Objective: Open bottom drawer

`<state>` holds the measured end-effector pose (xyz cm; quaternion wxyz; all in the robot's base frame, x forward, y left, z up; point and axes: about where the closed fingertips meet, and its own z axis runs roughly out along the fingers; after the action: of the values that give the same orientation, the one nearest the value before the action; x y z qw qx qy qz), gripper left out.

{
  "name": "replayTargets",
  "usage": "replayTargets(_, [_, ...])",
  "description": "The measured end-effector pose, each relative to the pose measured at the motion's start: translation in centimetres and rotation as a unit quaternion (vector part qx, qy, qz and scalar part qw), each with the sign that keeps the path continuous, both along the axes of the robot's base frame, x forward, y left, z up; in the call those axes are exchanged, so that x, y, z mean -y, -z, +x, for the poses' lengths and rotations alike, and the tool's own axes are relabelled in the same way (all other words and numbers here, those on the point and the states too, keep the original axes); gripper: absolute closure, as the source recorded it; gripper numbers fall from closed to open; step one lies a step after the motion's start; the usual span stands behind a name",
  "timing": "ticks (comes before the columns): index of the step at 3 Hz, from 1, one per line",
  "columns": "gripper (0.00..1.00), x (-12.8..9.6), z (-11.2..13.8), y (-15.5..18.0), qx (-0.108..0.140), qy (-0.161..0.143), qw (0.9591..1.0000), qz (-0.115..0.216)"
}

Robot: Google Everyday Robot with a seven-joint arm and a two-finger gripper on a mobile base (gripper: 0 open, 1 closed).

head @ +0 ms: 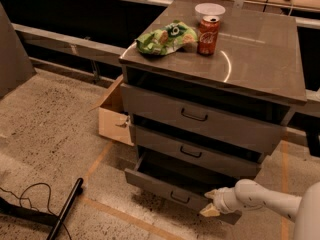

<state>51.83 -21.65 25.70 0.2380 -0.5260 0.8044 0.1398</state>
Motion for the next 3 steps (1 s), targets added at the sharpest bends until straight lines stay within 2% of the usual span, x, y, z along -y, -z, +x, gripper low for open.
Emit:
replayTargets(1, [0.69,-0.4,0.2,-0.1,-0.002,-0.002,0.9999,0.01])
replayTargets(2, [0.99,-0.3,2.4,0.2,0.015,0.006,0.9998,0.007])
replayTargets(3, [1.0,0.2,4.1,0.4,0.03,0.022,0.9993,-0.003])
